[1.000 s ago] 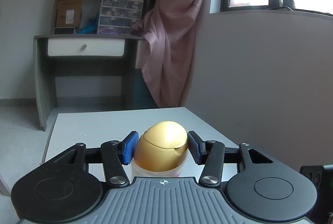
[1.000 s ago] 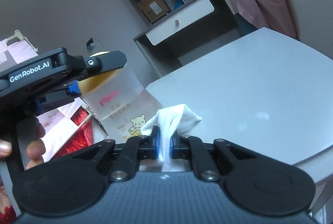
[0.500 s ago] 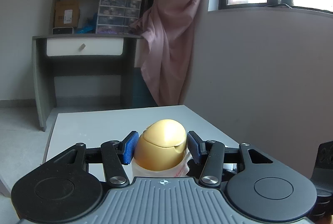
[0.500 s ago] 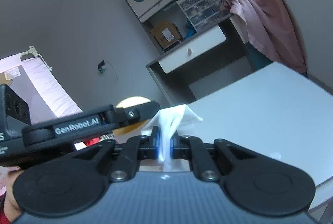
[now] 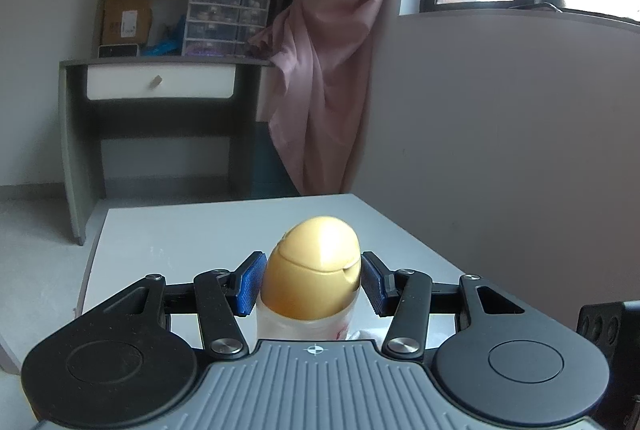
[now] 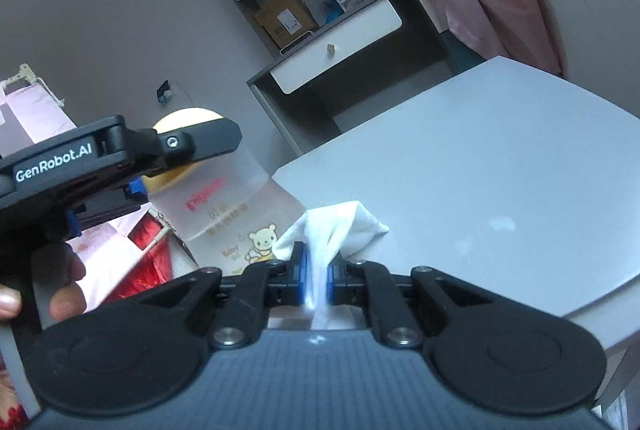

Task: Clean container
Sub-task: 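Rub the white cloth along the bottle's lower body with the right gripper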

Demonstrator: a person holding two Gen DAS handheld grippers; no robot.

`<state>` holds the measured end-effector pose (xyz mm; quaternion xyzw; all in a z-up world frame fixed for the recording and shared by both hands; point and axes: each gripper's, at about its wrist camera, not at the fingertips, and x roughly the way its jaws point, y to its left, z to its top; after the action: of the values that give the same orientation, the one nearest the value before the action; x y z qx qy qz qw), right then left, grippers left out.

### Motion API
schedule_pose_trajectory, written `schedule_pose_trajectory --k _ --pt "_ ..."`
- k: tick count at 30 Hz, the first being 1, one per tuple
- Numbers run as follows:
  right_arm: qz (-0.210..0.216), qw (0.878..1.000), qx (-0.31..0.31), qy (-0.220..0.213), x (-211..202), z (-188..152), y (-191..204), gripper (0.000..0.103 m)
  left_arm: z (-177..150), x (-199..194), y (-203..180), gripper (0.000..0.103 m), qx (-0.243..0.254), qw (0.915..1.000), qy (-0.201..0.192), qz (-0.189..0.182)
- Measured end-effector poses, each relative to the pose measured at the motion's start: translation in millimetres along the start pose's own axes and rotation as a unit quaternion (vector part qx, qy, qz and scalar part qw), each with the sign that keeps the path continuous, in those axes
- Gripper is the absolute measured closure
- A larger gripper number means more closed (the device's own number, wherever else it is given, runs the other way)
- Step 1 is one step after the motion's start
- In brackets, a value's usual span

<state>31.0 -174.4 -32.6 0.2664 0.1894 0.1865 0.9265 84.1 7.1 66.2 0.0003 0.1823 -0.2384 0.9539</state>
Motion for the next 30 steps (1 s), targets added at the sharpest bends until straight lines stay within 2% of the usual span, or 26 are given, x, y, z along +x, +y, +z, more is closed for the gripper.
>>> schedule_pose_trajectory --k 11,15,24,30 --pt "0.032 0.998 -0.003 -0.054 -21.4 15.9 16.3 0.093 -0.8 -0.5 -0.4 0.051 0.004 1.0000 0.001 0.001" --pt "0.031 0.998 -0.009 -0.047 -21.1 11.5 17.1 0.093 -0.7 -1.0 0.5 0.051 0.003 1.0000 0.000 0.000" --pt "0.006 1.000 0.003 -0.002 -10.0 -3.9 1.3 0.093 -2.8 -2.2 2.8 0.051 0.004 1.0000 0.000 -0.006" --pt "0.005 1.000 -0.005 -0.002 -8.5 -9.4 10.0 0.093 -4.6 -3.7 -6.8 0.051 0.003 1.0000 0.001 -0.002"
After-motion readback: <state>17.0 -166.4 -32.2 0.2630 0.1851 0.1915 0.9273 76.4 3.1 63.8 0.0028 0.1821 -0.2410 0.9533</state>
